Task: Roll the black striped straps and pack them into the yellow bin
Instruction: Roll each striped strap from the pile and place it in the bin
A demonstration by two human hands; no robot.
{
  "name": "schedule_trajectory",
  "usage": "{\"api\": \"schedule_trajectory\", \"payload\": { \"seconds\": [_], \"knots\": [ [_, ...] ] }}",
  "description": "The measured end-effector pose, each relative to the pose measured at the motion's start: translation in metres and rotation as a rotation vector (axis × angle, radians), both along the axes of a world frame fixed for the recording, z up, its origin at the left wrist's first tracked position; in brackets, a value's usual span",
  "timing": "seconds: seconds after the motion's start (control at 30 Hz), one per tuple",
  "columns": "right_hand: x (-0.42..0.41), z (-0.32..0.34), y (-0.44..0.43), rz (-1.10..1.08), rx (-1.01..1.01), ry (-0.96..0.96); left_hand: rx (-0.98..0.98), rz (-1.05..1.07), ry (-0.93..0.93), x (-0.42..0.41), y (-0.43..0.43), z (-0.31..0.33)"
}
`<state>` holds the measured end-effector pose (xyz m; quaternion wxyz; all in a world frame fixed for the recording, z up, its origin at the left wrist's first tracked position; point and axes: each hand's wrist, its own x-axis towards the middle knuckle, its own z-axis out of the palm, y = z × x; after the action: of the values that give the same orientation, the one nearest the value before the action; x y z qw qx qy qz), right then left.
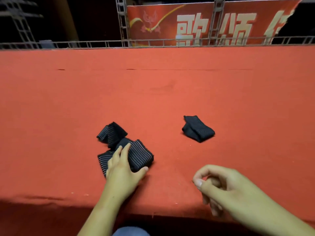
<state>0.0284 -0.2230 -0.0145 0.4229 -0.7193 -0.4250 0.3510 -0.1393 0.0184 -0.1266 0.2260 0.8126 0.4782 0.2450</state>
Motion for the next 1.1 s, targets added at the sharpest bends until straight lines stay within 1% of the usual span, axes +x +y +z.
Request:
{"api": "schedule_trajectory", "payload": {
  "seconds": [0.13,0.23,0.37,0.57,0.63,0.7,0.8,0.9,1.0,1.03,1.1],
  "knots": [
    [-0.009,-0.042,0.048,-0.102,0.028,0.07,-0.065,-0.04,-0.038,-0.006,0.016,-0.017],
    [-0.014,-0.063,0.073,-0.162,0.046,0.127,0.005,-0.057,-0.077,-0.007,0.015,-0.025],
    [-0.022,-0.072,0.099,-0.214,0.051,0.219,0.085,-0.08,-0.246,-0.01,0.015,-0.03],
    [-0.03,-0.083,0.11,-0.227,0.074,0.277,0.202,-0.229,-0.394,-0.01,0.006,-0.026],
    [-0.032,-0.084,0.108,-0.227,0.102,0.283,0.23,-0.323,-0.421,-0.004,-0.007,-0.021],
    [-0.03,-0.083,0.104,-0.252,0.134,0.265,0.236,-0.438,-0.406,0.007,-0.023,-0.015],
    [-0.014,-0.083,0.093,-0.345,0.201,0.167,0.206,-0.553,-0.321,0.025,-0.04,-0.011],
    [0.008,-0.083,0.073,-0.417,0.225,0.119,0.1,-0.581,-0.25,0.034,-0.051,-0.012],
    [0.03,-0.085,0.05,-0.461,0.243,0.18,0.066,-0.571,-0.255,0.036,-0.054,-0.015],
    [0.037,-0.086,0.045,-0.48,0.244,0.226,0.048,-0.549,-0.288,0.036,-0.053,-0.017],
    [0.046,-0.089,0.033,-0.503,0.24,0.304,-0.053,-0.504,-0.379,0.035,-0.049,-0.02]
  ]
}}
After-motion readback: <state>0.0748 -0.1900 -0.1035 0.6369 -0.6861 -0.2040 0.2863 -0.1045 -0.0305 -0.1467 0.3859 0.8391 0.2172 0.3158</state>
